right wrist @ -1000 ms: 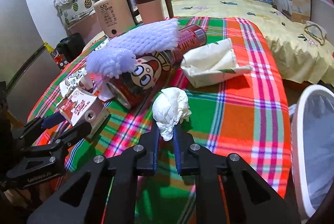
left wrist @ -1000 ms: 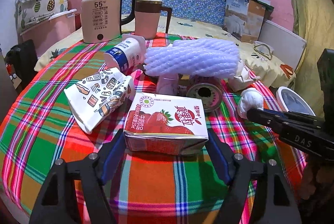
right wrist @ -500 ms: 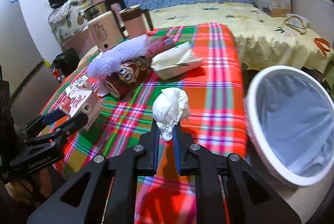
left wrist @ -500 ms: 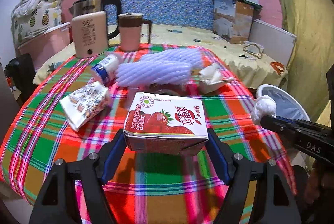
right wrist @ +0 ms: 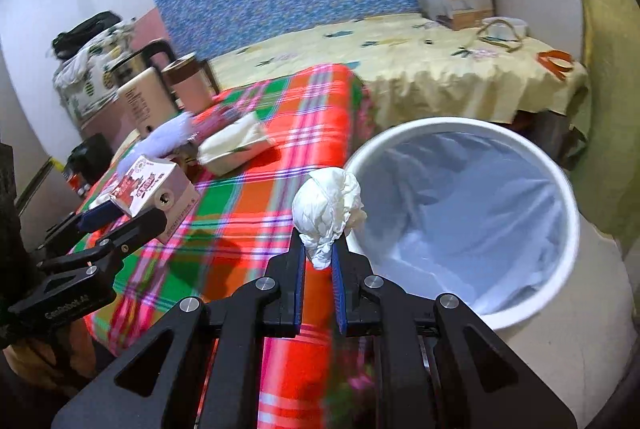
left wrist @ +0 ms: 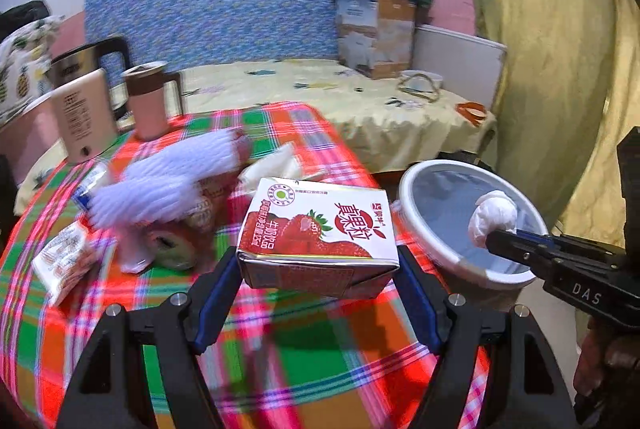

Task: Collect trash
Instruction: 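Drop the tissue into the bin with right tool while left tool drops the carton, then move both open tools back over the plaid cloth, then grasp the white napkin with right tool while left tool grasps the paper cup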

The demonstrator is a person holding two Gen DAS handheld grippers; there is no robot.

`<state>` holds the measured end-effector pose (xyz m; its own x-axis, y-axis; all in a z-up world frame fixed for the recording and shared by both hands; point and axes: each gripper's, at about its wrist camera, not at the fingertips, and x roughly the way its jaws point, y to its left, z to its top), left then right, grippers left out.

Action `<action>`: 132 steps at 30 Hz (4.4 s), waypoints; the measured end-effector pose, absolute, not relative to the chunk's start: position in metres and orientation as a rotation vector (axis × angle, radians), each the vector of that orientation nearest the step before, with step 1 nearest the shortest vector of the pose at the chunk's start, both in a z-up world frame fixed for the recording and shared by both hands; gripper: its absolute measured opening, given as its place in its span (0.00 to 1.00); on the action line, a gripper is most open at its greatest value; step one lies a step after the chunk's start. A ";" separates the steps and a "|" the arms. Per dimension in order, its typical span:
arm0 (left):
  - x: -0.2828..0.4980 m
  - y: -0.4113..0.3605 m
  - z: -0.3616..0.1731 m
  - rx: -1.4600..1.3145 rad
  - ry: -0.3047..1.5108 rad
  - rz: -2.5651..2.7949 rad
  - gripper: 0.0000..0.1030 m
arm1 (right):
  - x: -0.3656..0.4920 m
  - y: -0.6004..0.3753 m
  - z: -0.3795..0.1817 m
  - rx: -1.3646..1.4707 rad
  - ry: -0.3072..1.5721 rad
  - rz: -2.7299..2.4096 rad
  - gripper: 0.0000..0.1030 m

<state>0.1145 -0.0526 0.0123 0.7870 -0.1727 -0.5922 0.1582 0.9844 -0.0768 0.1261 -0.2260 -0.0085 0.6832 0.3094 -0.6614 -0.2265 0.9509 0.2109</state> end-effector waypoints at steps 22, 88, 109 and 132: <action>0.153 -0.151 -0.004 0.058 0.711 -0.473 0.75 | 0.139 -0.292 -0.034 0.180 0.851 0.139 0.16; 0.098 -0.012 -0.008 -0.103 0.664 -0.137 0.68 | 0.133 -0.200 -0.012 0.156 0.812 0.415 0.46; 0.094 0.106 -0.018 -0.110 0.632 0.157 0.68 | 0.175 -0.149 -0.017 0.181 0.881 0.489 0.46; 0.126 0.136 -0.043 -0.047 0.732 0.223 0.37 | 0.243 -0.128 -0.042 0.392 0.969 0.455 0.46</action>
<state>0.1261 0.1365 -0.0429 0.7214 0.1854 -0.6672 -0.2178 0.9753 0.0355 0.2430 -0.1285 -0.0418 0.4867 0.5327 -0.6924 -0.1925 0.8385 0.5098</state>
